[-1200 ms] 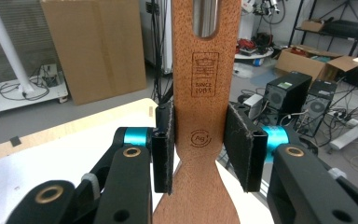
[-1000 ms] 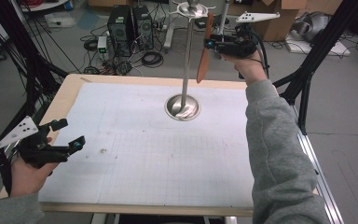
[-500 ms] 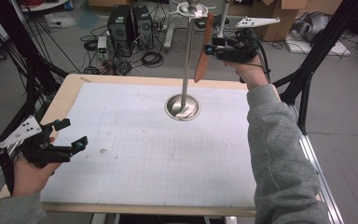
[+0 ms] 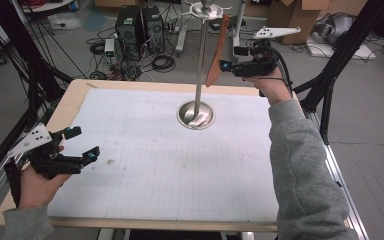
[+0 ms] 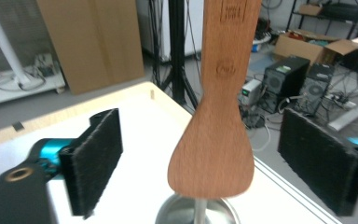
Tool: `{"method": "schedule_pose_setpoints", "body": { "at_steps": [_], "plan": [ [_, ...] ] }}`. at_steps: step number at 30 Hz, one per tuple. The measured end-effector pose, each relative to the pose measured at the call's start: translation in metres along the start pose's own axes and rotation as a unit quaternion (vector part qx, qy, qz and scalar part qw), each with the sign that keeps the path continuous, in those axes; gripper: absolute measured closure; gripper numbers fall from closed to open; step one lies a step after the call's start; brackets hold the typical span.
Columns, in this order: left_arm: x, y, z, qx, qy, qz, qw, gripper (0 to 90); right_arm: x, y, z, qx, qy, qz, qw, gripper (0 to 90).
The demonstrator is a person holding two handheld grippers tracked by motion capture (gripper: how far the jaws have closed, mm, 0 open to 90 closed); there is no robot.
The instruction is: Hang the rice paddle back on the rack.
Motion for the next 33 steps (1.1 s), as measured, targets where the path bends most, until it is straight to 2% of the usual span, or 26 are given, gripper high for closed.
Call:
{"method": "schedule_pose_setpoints", "body": {
  "at_steps": [2,3,4,7,13,26,33],
  "plan": [
    [-0.001,0.002,0.000,0.000,-0.001,0.002,1.0000,2.6,0.002,-0.001,0.001,0.002,-0.004,0.004,1.0000,7.5],
    [-0.001,0.003,0.000,0.001,-0.001,0.003,1.0000,2.6,0.002,-0.001,0.001,0.002,-0.006,0.004,1.0000,1.7],
    [-0.001,0.005,0.000,0.002,0.001,0.005,1.0000,2.6,0.003,0.000,0.001,0.001,-0.005,0.009,0.9999,0.3],
    [-0.002,0.007,-0.001,0.002,0.001,0.008,1.0000,2.6,0.004,-0.001,0.004,0.004,-0.006,0.011,0.9999,0.0],
    [-0.004,0.013,-0.001,0.003,0.003,0.014,0.9999,2.6,0.005,-0.004,0.013,0.009,0.003,0.030,0.9995,0.0],
    [-0.007,0.020,-0.004,0.002,0.009,0.021,0.9997,2.6,0.008,-0.014,0.033,0.012,0.006,0.036,0.9993,0.0],
    [-0.007,0.023,-0.005,0.002,0.008,0.026,0.9996,2.6,0.016,-0.018,0.044,0.007,0.006,0.034,0.9994,0.0]
  ]
}}
Point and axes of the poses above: each handheld gripper's, and its own axes: y roughly forward along the jaws, z roughly out of its underside, x roughly to its left, the point moved 3 cm from there along y, roughly forward along the jaws, and after that the axes turned 2 degrees about -y, right-handed, at the moved point
